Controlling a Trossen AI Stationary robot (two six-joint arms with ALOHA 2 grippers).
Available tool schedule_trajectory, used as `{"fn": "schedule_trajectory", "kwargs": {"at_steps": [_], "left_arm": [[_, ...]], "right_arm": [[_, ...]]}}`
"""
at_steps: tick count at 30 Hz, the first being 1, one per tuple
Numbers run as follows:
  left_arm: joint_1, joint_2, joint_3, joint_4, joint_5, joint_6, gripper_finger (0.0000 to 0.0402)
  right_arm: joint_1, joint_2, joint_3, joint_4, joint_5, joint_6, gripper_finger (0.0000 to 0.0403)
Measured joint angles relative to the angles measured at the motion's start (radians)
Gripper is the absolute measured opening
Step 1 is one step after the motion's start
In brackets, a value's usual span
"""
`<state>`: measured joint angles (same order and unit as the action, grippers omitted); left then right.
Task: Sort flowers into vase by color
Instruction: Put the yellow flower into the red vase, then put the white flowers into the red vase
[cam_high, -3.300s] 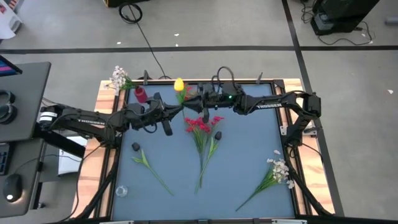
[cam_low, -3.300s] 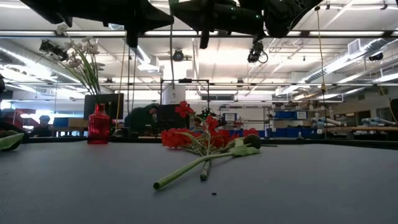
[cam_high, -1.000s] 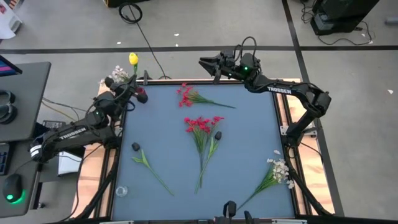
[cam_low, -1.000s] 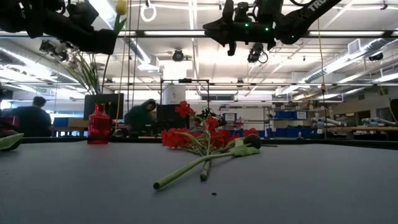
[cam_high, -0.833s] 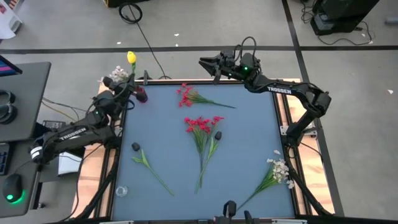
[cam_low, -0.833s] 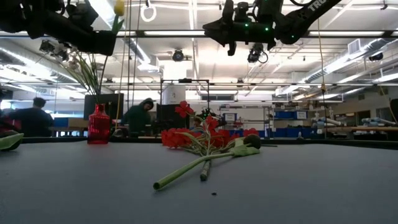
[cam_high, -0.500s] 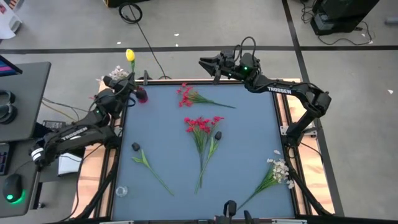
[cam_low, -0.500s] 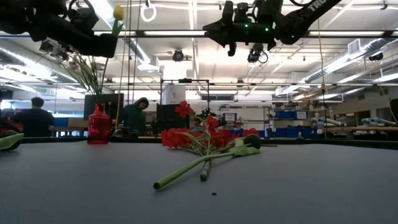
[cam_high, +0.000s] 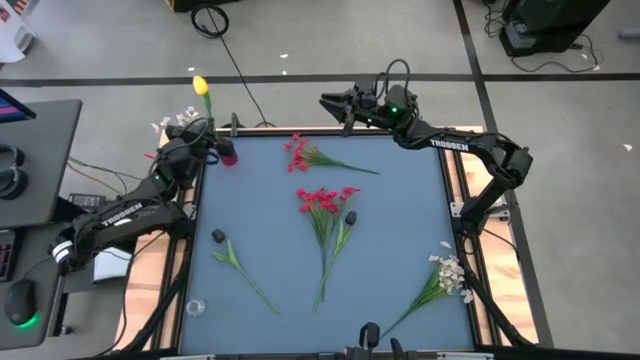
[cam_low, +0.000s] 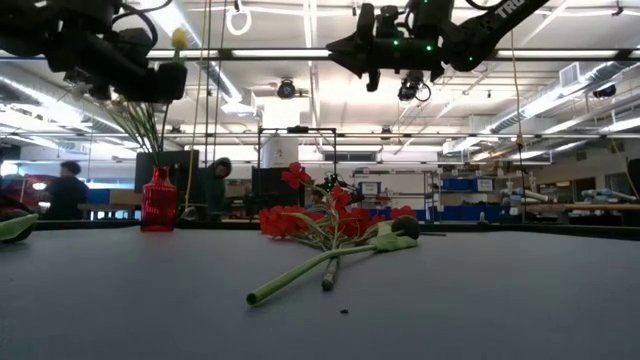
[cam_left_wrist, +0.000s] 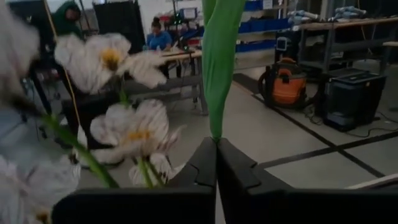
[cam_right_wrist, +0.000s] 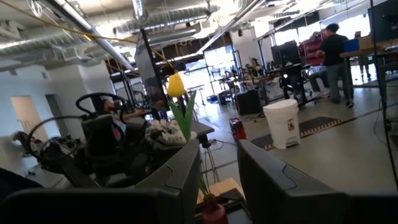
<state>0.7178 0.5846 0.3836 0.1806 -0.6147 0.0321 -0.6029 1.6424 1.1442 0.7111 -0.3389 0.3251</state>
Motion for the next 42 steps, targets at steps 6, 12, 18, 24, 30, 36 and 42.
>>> {"fn": "schedule_trajectory", "kwargs": {"at_steps": [6,12,18,24,30,36,42], "left_arm": [[0.003,0.005,0.000,-0.035,-0.001,-0.037,0.0016],[0.011,0.005,0.001,-0.102,-0.004,-0.120,0.0017],[0.011,0.005,0.001,-0.159,-0.005,-0.171,0.0018],[0.011,0.005,0.001,-0.225,-0.005,-0.246,0.0029],[0.011,0.005,0.001,-0.259,0.013,-0.300,0.0096],[0.008,0.005,0.030,-0.290,0.092,-0.300,0.0163],[-0.017,0.005,0.085,-0.474,0.162,-0.316,0.0211]], "right_arm": [[0.000,0.000,0.000,-0.011,-0.003,-0.013,0.0117],[0.000,0.000,0.000,-0.012,-0.003,-0.014,0.0117],[0.000,0.000,0.000,-0.019,-0.003,-0.014,0.0117],[0.000,0.000,0.000,-0.023,-0.011,-0.012,0.0117],[0.000,0.000,0.000,-0.061,0.005,0.014,0.0117],[0.000,0.000,0.000,-0.104,0.034,0.034,0.0126],[-0.007,0.000,0.000,-0.199,0.059,0.149,0.0151]]}}
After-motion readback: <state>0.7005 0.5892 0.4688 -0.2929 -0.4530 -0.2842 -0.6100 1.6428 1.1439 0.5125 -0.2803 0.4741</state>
